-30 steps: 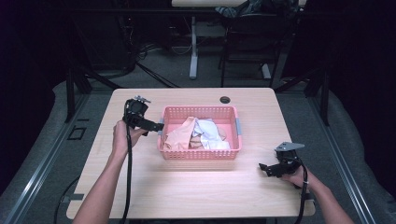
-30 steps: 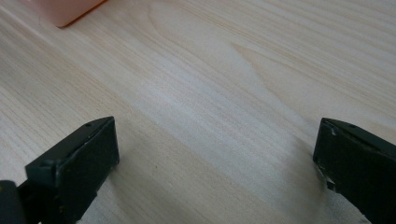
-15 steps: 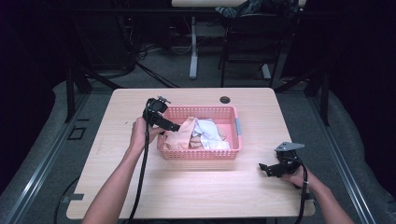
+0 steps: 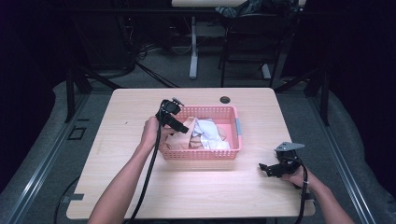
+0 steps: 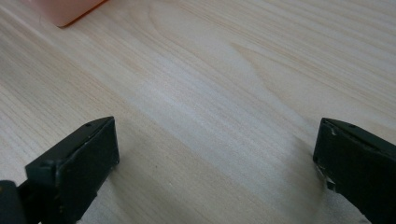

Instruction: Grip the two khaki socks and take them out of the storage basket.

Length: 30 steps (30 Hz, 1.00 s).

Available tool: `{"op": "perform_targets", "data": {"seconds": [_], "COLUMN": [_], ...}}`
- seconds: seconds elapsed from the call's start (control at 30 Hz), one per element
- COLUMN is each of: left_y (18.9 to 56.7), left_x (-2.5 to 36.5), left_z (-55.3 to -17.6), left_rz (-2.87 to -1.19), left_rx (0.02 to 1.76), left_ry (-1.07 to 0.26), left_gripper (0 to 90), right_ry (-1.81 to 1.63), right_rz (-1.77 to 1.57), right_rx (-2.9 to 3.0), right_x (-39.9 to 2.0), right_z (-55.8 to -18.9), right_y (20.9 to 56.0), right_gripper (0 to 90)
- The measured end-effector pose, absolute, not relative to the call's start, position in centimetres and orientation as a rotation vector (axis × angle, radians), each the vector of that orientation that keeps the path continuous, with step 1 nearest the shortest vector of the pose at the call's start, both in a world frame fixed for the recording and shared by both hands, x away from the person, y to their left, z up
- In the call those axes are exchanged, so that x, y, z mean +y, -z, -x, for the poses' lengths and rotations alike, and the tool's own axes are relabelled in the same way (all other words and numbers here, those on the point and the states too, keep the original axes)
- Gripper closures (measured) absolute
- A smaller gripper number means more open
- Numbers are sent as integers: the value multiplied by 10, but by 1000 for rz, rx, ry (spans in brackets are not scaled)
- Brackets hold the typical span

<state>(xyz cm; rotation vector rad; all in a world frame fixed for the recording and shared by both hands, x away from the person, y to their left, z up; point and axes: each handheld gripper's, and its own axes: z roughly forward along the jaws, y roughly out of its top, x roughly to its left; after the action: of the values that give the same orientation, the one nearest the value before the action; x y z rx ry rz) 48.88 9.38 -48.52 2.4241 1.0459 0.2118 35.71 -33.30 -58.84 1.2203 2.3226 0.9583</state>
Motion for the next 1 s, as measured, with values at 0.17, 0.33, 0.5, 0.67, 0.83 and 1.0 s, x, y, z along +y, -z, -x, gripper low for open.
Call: {"op": "perform_targets", "data": {"seconds": [0.17, 0.33, 0.5, 0.67, 0.83, 1.0], "left_y": [490, 497, 501, 505, 509, 501], "left_x": [88, 83, 71, 64, 60, 63], "left_z": [-494, -498, -505, -508, -509, -507], "left_rz": [-2462, -2503, -2544, -2567, -2586, -2579], "left_rx": [1050, 1075, 1118, 1127, 1116, 1082], "left_ry": [-194, -178, -176, -179, -178, -182], "left_gripper": [362, 431, 499, 632, 834, 870], "right_ry": [-958, -959, -959, -959, -959, -958], "right_rz": [-1220, -1220, -1220, -1219, -1220, -1218], "right_rx": [2322, 2322, 2323, 2323, 2322, 2324], "right_x": [-333, -333, -333, -333, -333, -333], "right_z": [-357, -357, -357, -357, -357, -357], "right_y": [588, 588, 588, 588, 588, 588], "right_gripper": [0, 0, 0, 0, 0, 0]}}
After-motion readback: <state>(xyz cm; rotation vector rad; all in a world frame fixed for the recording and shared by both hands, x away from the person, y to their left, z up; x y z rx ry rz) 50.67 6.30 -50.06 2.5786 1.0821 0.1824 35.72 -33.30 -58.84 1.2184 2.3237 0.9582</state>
